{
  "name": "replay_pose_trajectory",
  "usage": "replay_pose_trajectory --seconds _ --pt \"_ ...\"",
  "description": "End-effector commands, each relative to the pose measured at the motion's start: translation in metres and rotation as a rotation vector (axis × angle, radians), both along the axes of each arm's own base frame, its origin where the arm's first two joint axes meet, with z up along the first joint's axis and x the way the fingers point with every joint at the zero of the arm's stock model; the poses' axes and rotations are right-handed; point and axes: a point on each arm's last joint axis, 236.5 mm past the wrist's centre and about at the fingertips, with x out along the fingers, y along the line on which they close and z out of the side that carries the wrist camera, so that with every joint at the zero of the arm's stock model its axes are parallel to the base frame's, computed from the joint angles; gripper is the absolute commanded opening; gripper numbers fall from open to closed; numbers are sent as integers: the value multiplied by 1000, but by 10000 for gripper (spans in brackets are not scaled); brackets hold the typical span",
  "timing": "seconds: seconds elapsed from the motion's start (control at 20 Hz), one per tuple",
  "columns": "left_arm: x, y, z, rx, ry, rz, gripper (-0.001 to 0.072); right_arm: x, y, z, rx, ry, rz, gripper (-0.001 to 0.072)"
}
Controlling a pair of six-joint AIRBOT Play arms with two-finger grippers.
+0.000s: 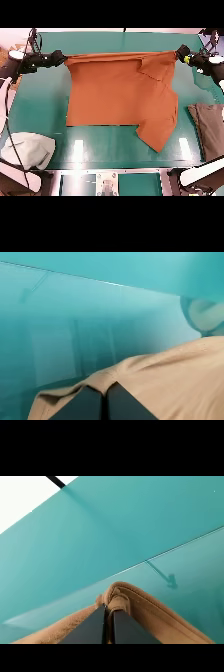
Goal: Fold the shirts.
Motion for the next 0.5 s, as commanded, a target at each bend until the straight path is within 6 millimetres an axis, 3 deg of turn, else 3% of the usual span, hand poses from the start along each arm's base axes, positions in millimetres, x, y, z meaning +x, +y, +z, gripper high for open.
replay_pose_trajectory --seconds 0.0,0.15,0.35,0.45 --pt "-15 -2 -18 61 66 -60 21 -14 7 -21 -45 84 100 18" --pt "-44 7 -54 169 213 -115 21 -50 3 -50 -6 255 181 16" --pt "-74 4 -96 161 336 -143 21 -105 -9 -99 -28 510 238 15" --pt "-87 2 -111 151 385 -154 21 -123 -11 -117 -27 578 232 15"
